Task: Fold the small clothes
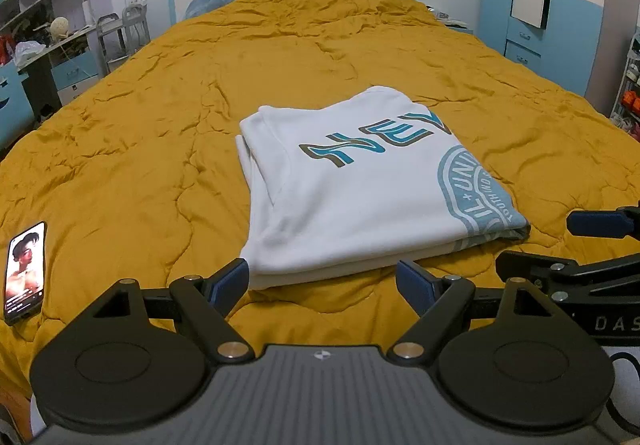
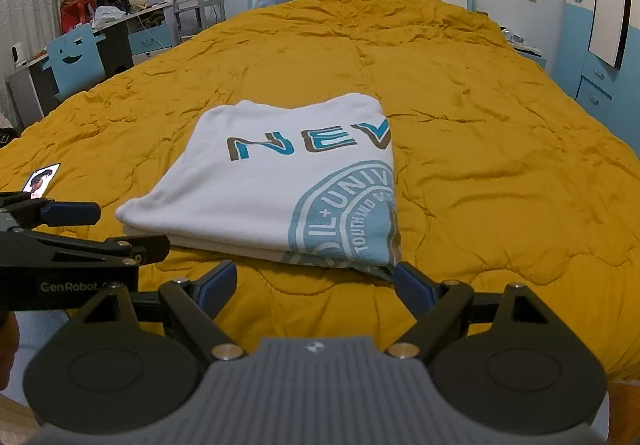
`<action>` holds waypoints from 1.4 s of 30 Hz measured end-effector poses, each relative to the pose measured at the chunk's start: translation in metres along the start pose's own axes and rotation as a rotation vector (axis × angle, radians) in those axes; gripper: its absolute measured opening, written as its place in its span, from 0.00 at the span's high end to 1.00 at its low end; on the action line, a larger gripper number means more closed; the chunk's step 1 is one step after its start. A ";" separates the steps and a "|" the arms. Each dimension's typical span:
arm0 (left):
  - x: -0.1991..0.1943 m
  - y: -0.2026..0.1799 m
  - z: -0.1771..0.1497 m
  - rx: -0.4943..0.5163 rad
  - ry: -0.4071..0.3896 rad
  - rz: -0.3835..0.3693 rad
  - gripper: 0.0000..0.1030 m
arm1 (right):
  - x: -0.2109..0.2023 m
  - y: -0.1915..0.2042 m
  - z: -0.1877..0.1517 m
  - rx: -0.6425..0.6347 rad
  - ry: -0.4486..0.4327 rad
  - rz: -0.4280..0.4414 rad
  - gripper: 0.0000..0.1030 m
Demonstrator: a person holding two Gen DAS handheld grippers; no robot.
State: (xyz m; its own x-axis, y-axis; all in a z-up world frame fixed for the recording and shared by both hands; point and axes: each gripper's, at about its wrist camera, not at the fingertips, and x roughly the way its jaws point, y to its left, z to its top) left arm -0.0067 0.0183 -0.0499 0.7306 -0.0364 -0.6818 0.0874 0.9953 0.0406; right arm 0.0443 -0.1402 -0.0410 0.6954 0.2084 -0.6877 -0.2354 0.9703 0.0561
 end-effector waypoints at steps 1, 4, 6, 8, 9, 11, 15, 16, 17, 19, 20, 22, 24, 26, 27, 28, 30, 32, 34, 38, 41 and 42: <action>0.000 0.000 0.000 -0.001 0.001 0.001 0.06 | 0.001 0.000 0.000 0.003 0.002 0.002 0.21; 0.000 0.000 0.000 -0.003 0.001 0.000 0.06 | 0.000 0.000 -0.001 0.003 0.003 0.002 0.21; 0.000 0.000 0.000 -0.002 0.000 0.001 0.06 | 0.000 0.000 -0.001 0.003 0.002 0.002 0.21; 0.000 0.000 0.000 -0.001 0.001 0.000 0.06 | 0.000 0.000 -0.001 0.004 0.000 0.001 0.21; 0.000 0.000 0.000 -0.001 0.001 0.000 0.06 | 0.001 0.000 -0.001 0.005 0.000 0.000 0.21; 0.000 0.000 0.000 -0.001 0.000 0.001 0.06 | 0.001 0.000 -0.001 0.005 -0.002 0.000 0.21; -0.001 0.000 -0.001 0.002 -0.002 -0.002 0.06 | 0.001 -0.001 -0.001 0.004 -0.003 0.000 0.21; -0.001 0.000 -0.001 0.003 -0.002 -0.004 0.06 | 0.001 -0.001 -0.001 0.004 -0.004 0.000 0.21; -0.001 0.000 -0.001 0.004 -0.003 -0.006 0.06 | 0.001 -0.001 -0.001 0.004 -0.005 0.000 0.21; -0.001 0.000 0.000 0.006 -0.003 -0.010 0.06 | 0.000 0.000 -0.001 0.004 -0.009 0.002 0.21; -0.001 0.000 0.000 0.008 -0.002 -0.011 0.06 | 0.000 0.000 -0.002 0.003 -0.012 0.003 0.21; -0.001 0.000 0.000 0.012 -0.003 -0.011 0.06 | 0.000 0.001 -0.001 0.002 -0.015 0.003 0.21; -0.001 -0.001 0.000 0.014 -0.005 -0.012 0.06 | -0.001 0.001 -0.002 0.002 -0.018 0.003 0.21; -0.001 -0.001 0.000 0.016 -0.005 -0.013 0.06 | -0.001 0.001 -0.002 0.002 -0.020 0.001 0.21; -0.001 -0.001 0.000 0.015 -0.005 -0.012 0.06 | -0.001 0.001 -0.002 0.002 -0.020 0.000 0.21; -0.001 -0.001 0.000 0.015 -0.005 -0.013 0.06 | -0.001 0.001 -0.002 0.004 -0.021 -0.001 0.21; -0.001 -0.001 0.000 0.014 -0.005 -0.013 0.06 | -0.002 0.001 -0.003 0.005 -0.022 -0.003 0.21; -0.001 -0.001 0.000 0.014 -0.005 -0.012 0.06 | -0.002 0.001 -0.003 0.006 -0.023 -0.003 0.21; -0.001 -0.001 0.000 0.015 -0.005 -0.013 0.06 | -0.002 0.001 -0.002 0.005 -0.022 -0.003 0.21; -0.001 -0.001 0.000 0.014 -0.005 -0.013 0.06 | -0.002 0.001 -0.002 0.005 -0.023 -0.003 0.21; -0.001 0.000 0.000 0.015 -0.005 -0.013 0.06 | -0.002 0.001 -0.003 0.005 -0.023 -0.003 0.21; -0.001 0.000 0.000 0.015 -0.005 -0.013 0.06 | -0.002 0.001 -0.003 0.005 -0.023 -0.003 0.21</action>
State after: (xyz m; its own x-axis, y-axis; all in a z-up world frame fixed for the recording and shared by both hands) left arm -0.0075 0.0180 -0.0499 0.7327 -0.0498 -0.6787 0.1068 0.9934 0.0423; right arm 0.0411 -0.1397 -0.0418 0.7115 0.2080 -0.6712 -0.2295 0.9716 0.0577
